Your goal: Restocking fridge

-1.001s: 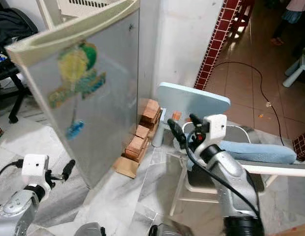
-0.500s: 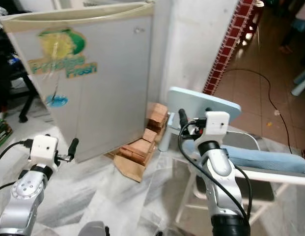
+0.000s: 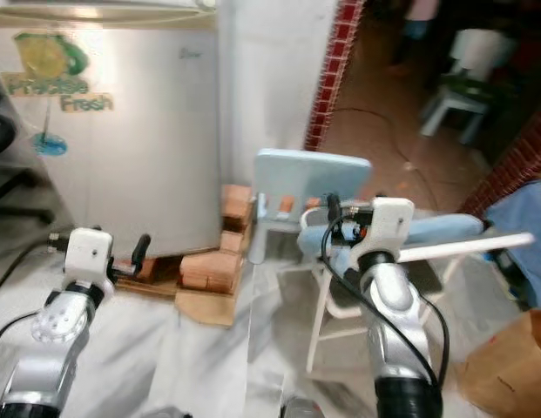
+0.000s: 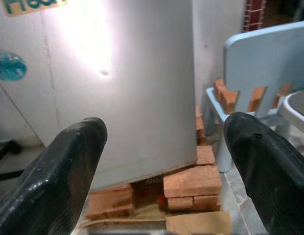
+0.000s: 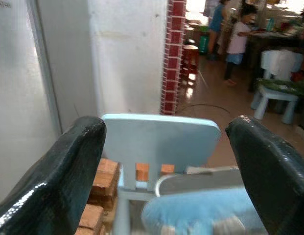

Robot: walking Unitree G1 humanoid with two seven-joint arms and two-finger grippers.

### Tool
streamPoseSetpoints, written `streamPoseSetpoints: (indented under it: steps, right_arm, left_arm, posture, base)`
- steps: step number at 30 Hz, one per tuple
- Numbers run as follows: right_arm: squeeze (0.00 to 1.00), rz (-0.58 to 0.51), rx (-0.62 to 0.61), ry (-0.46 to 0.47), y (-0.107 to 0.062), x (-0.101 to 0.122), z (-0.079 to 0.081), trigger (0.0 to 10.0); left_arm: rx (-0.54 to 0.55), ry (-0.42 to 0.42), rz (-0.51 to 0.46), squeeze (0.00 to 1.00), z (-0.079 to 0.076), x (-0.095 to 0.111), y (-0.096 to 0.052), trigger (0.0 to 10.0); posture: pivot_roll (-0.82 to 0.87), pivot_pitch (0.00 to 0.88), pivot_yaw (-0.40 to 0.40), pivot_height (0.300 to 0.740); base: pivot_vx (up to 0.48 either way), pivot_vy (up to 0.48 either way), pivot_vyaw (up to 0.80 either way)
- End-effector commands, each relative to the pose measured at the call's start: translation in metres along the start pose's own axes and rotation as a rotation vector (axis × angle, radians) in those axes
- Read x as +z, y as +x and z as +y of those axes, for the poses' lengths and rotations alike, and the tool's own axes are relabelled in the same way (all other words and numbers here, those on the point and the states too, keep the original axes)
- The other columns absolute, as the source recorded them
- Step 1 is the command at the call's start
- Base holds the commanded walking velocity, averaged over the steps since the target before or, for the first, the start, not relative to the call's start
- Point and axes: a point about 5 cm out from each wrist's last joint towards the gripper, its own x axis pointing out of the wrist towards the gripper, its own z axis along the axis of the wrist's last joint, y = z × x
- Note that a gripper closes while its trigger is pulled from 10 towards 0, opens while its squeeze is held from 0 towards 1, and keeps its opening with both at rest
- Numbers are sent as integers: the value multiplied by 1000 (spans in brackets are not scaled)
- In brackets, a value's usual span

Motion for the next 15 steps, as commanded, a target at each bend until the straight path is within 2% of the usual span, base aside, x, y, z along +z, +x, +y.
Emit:
streamPoseSetpoints:
  steps: [1,6,15]
  right_arm:
    - [0,-18,-17,-16,2,5,-6,10000]
    - [0,-21,-20,-23,4,5,-7,10000]
    - [0,-26,-21,-16,5,4,-5,10000]
  left_arm:
    - [-20,0,-14,0,-5,3,2,10000]
    - [-22,29,-25,0,-1,5,7,10000]
    - [-45,19,-26,0,-3,5,7,10000]
  posture:
    - [16,0,-71,740]
    - [11,0,-68,740]
    - [12,0,-61,740]
  base:
    - [0,469,-800]
    - [0,467,-800]
    - [0,461,-800]
